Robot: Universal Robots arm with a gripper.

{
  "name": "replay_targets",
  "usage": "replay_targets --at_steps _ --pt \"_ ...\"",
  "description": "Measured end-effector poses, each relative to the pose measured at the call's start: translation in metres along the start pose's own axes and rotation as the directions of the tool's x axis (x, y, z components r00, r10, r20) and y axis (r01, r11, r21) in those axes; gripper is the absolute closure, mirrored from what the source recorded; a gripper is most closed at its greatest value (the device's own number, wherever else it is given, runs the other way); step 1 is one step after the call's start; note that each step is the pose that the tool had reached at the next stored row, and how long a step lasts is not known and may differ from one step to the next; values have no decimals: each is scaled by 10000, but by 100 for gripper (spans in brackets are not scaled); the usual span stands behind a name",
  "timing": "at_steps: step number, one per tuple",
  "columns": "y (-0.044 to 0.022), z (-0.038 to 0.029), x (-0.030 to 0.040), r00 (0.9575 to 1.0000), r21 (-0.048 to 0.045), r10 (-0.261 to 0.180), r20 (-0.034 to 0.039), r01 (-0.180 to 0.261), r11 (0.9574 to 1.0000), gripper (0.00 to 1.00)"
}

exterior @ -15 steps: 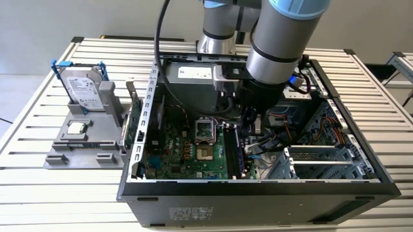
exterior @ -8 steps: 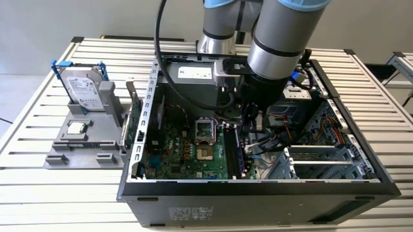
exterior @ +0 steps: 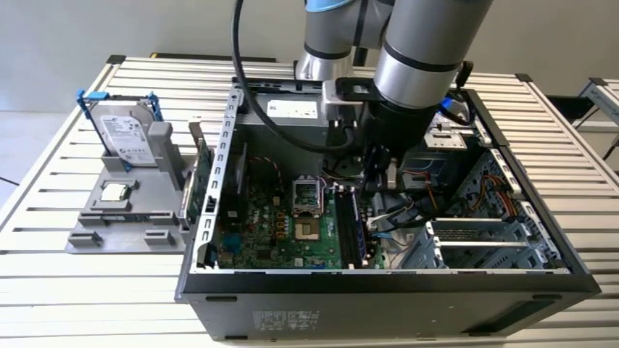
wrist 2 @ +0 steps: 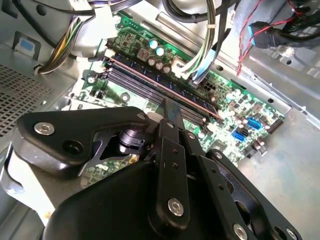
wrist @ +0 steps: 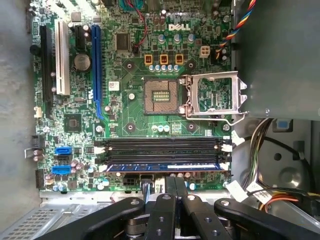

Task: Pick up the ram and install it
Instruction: 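Press down the ram until it locks into place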

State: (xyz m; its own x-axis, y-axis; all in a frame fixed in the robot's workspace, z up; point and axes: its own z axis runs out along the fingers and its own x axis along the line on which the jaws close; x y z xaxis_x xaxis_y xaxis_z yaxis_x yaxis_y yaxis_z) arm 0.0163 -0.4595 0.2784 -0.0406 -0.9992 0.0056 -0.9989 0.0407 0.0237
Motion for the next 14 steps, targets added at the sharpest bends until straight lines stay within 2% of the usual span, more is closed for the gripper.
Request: replay_targets --at_steps 10,14 --pt "4 -173 1 10000 0 0 -1 0 10000 100" --pt "5 -223 1 10000 0 0 0 0 10000 100"
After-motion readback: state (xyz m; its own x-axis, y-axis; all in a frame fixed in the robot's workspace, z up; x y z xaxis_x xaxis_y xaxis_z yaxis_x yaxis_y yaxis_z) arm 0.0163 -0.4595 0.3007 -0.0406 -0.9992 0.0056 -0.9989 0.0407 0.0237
